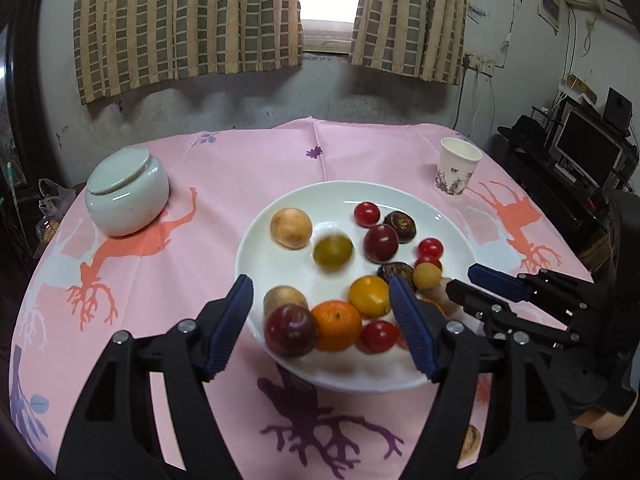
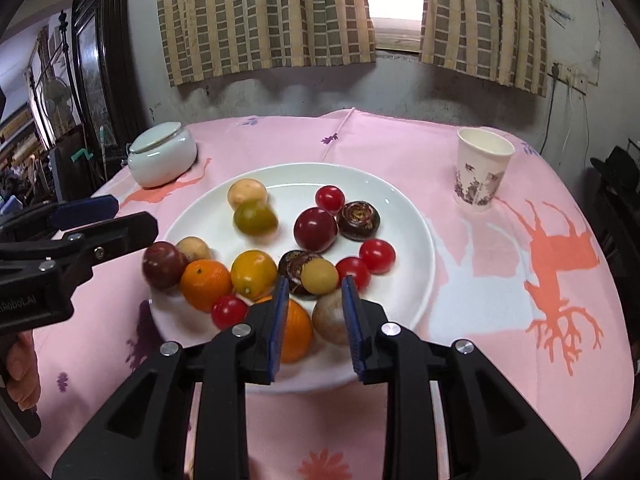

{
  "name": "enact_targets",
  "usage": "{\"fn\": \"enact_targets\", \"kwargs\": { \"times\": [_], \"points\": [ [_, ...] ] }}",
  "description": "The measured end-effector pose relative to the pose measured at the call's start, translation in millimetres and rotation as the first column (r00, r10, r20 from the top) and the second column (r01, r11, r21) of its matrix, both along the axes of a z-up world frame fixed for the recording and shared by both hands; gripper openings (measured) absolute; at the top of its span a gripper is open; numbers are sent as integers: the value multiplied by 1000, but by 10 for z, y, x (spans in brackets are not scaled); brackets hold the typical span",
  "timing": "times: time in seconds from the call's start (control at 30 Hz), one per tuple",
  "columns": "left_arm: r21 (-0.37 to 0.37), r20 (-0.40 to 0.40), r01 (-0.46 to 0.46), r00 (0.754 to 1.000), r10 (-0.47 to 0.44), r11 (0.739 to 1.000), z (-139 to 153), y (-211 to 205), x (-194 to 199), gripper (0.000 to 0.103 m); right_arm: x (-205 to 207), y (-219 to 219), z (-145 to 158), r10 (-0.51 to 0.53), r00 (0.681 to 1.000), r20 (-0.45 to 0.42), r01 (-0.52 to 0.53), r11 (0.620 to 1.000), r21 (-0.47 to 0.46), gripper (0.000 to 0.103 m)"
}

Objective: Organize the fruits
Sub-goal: 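Move both tools back over the fruit pile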

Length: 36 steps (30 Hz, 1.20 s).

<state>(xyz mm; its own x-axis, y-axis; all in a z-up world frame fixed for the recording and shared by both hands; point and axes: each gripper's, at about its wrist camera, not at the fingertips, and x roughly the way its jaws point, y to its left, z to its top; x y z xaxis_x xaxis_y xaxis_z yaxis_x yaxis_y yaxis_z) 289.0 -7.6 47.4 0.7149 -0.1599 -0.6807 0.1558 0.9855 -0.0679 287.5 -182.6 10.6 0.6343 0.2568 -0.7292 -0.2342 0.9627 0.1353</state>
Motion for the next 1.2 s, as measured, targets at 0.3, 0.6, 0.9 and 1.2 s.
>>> {"fn": "enact_targets", "kwargs": {
  "times": [0.3,0.6,0.9,1.2],
  "points": [
    [-20,-13,75,997,-76,997,44,-11,-671,76,-685,-263,134,-2,1000,-31,4,998,63,30],
    [-15,-33,106,994,-107,994,-116,-86,-1246,78,-1255,-309,277,-9,1000,22,7,995,103,74],
    [-35,-72,75,994,-78,997,-280,-76,-1519,82,-1435,-267,154,-8,1000,-3,9,994,106,79],
    [-11,-111,77,991,-78,997,-469,-104,-1532,83,-1399,-367,-40,-14,999,-49,21,989,148,79]
  ]
}}
